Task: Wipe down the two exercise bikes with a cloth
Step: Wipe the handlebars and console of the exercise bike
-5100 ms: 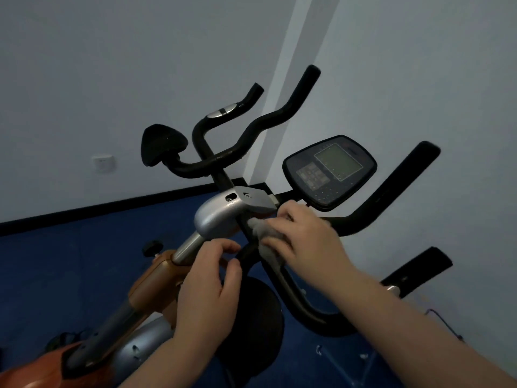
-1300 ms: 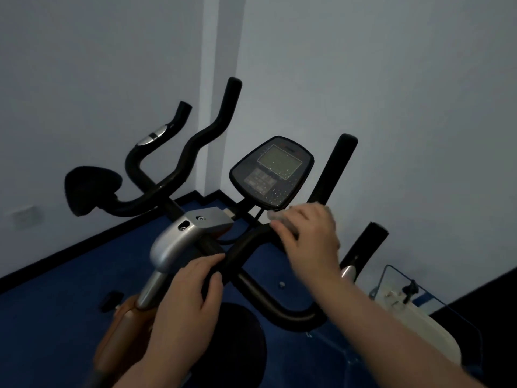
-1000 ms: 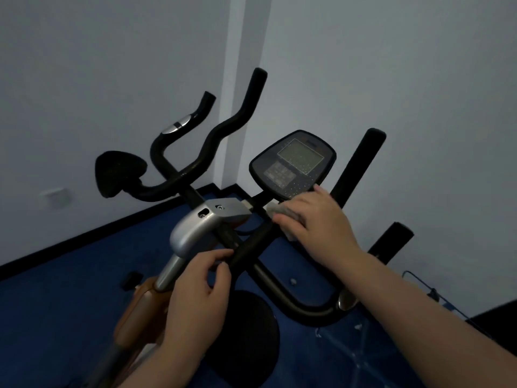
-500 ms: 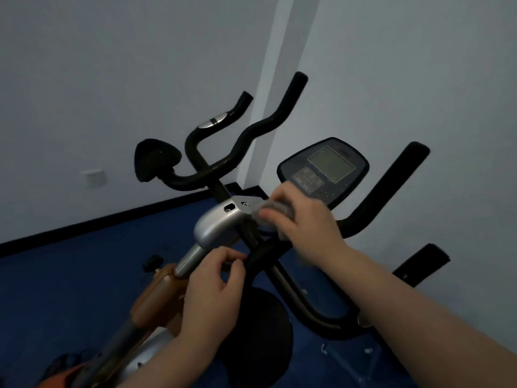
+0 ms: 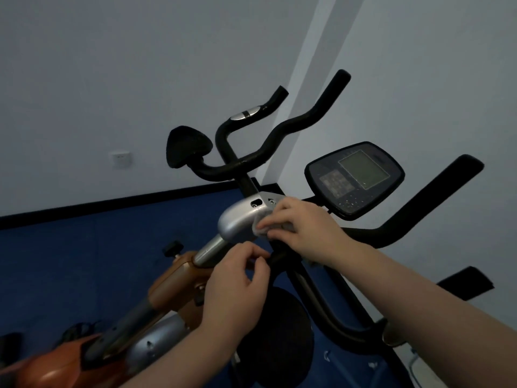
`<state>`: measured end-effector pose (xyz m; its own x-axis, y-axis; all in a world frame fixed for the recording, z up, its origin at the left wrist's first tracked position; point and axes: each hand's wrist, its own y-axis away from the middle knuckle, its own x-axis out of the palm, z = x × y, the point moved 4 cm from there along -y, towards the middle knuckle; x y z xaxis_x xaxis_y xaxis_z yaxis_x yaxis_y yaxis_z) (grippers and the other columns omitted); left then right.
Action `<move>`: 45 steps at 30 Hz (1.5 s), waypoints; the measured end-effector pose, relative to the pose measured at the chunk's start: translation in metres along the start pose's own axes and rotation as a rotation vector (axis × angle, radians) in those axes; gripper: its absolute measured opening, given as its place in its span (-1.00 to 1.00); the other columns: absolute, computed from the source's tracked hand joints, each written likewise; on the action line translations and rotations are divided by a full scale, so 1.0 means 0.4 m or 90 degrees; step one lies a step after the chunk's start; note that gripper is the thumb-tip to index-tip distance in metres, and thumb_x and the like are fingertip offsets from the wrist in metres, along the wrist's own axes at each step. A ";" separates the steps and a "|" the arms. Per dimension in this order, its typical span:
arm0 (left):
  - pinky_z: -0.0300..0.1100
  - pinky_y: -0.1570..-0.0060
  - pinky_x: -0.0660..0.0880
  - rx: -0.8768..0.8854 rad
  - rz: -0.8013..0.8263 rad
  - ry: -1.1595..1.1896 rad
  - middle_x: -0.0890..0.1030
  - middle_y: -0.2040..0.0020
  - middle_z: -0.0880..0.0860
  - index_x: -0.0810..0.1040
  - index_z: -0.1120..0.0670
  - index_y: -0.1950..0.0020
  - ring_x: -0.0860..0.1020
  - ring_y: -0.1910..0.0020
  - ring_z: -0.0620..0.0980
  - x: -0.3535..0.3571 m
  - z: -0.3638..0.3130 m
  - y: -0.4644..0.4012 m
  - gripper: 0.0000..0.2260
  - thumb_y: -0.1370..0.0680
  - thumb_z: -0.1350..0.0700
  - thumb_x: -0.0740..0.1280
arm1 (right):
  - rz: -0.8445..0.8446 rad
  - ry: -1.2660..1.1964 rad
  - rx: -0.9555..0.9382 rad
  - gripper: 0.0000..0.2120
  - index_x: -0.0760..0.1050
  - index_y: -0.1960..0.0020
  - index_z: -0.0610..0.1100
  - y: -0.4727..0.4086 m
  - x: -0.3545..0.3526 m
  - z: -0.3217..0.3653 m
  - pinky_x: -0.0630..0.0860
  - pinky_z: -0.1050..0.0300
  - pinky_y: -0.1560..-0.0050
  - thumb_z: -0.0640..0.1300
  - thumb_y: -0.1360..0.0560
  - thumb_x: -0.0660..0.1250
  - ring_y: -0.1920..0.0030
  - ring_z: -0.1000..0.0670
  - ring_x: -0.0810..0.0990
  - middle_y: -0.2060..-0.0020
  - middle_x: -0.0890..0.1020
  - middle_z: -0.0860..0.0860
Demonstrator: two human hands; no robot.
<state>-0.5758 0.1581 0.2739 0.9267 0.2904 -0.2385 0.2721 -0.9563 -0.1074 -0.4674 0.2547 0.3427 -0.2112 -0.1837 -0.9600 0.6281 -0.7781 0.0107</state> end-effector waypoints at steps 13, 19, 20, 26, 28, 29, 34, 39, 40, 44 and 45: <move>-0.09 0.19 0.52 0.021 0.009 0.002 0.58 0.18 -0.14 0.54 -0.12 0.15 0.55 0.17 -0.20 0.006 0.002 -0.003 -0.83 -0.46 -0.02 0.15 | 0.098 -0.025 0.024 -0.82 0.63 -0.07 0.08 -0.025 -0.013 0.008 0.43 0.00 -0.17 -0.01 -0.49 0.39 -0.08 0.05 0.48 -0.04 0.49 0.02; -0.08 0.24 0.53 0.025 0.013 -0.011 0.57 0.20 -0.14 0.52 -0.15 0.15 0.54 0.23 -0.18 0.004 -0.002 0.000 -0.83 -0.47 -0.06 0.13 | 0.162 -0.076 0.059 -0.82 0.60 -0.07 0.20 0.030 -0.038 -0.046 0.44 0.01 -0.20 0.00 -0.49 0.37 -0.10 0.11 0.50 -0.03 0.54 0.11; -0.06 0.23 0.53 0.027 0.010 -0.012 0.57 0.19 -0.14 0.52 -0.15 0.15 0.54 0.23 -0.18 0.004 -0.003 -0.002 -0.82 -0.46 -0.05 0.12 | 0.146 -0.076 0.064 -0.83 0.61 -0.06 0.19 0.018 -0.032 -0.038 0.44 0.00 -0.19 0.00 -0.49 0.37 -0.08 0.11 0.50 -0.01 0.54 0.13; 0.00 0.24 0.53 0.023 0.017 -0.013 0.58 0.19 -0.13 0.53 -0.13 0.14 0.54 0.28 -0.12 0.006 0.004 -0.002 -0.82 -0.45 -0.05 0.13 | 0.006 0.022 0.059 -0.83 0.60 -0.08 0.16 0.004 -0.016 -0.012 0.44 0.08 0.00 0.02 -0.52 0.31 -0.03 0.04 0.53 0.03 0.52 0.12; -0.01 0.25 0.53 0.026 0.025 -0.009 0.57 0.19 -0.12 0.52 -0.14 0.13 0.54 0.28 -0.12 0.007 0.004 -0.001 -0.83 -0.45 -0.04 0.13 | 0.065 0.001 0.071 -0.82 0.59 -0.08 0.20 0.028 -0.023 -0.028 0.46 0.03 -0.08 0.03 -0.51 0.33 -0.08 0.02 0.53 -0.04 0.57 0.10; -0.02 0.26 0.53 0.028 0.025 -0.007 0.57 0.20 -0.12 0.52 -0.15 0.13 0.54 0.28 -0.12 0.006 0.002 -0.001 -0.83 -0.45 -0.04 0.13 | 0.090 0.009 0.069 -0.82 0.59 -0.08 0.22 0.031 -0.027 -0.030 0.45 0.02 -0.10 0.04 -0.51 0.33 -0.09 0.02 0.53 -0.06 0.57 0.09; -0.19 0.36 0.48 0.014 0.027 0.004 0.57 0.22 -0.11 0.51 -0.18 0.14 0.54 0.32 -0.12 0.009 0.011 -0.005 -0.84 -0.45 -0.05 0.14 | 0.011 0.002 0.073 -0.82 0.59 -0.11 0.18 -0.012 -0.015 -0.012 0.43 0.07 -0.08 0.03 -0.53 0.31 -0.10 0.03 0.53 -0.07 0.57 0.11; -0.09 0.30 0.51 0.020 0.046 -0.002 0.57 0.21 -0.10 0.50 -0.17 0.13 0.54 0.29 -0.14 0.007 0.011 -0.004 -0.85 -0.45 -0.04 0.14 | 0.156 0.018 0.111 -0.79 0.51 -0.17 0.18 -0.002 -0.050 -0.045 0.35 0.28 0.22 0.06 -0.53 0.29 0.10 0.13 0.50 0.00 0.55 0.14; -0.08 0.30 0.51 0.022 0.049 -0.001 0.56 0.21 -0.09 0.50 -0.17 0.13 0.53 0.30 -0.14 0.007 0.010 -0.004 -0.85 -0.46 -0.03 0.14 | 0.174 0.039 0.097 -0.80 0.50 -0.14 0.19 -0.001 -0.050 -0.041 0.28 0.32 0.26 0.07 -0.53 0.28 0.12 0.15 0.47 0.04 0.52 0.18; -0.14 0.30 0.49 0.028 0.044 0.004 0.56 0.21 -0.10 0.49 -0.16 0.14 0.53 0.27 -0.13 0.008 0.010 -0.006 -0.85 -0.45 -0.02 0.13 | 0.099 0.031 0.068 -0.86 0.49 -0.09 0.19 -0.006 -0.012 -0.022 0.36 0.13 0.16 0.04 -0.55 0.24 0.05 0.08 0.53 0.06 0.55 0.19; -0.15 0.31 0.48 0.027 0.042 0.009 0.56 0.21 -0.09 0.50 -0.16 0.14 0.53 0.27 -0.13 0.009 0.010 -0.007 -0.85 -0.45 -0.01 0.14 | 0.068 0.022 0.081 -0.85 0.47 -0.11 0.18 -0.008 -0.003 -0.023 0.39 0.10 0.13 0.05 -0.56 0.21 0.02 0.03 0.55 0.01 0.58 0.13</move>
<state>-0.5742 0.1621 0.2695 0.9459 0.2258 -0.2329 0.1993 -0.9710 -0.1321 -0.4620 0.2629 0.3414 -0.1217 -0.2502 -0.9605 0.5453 -0.8254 0.1459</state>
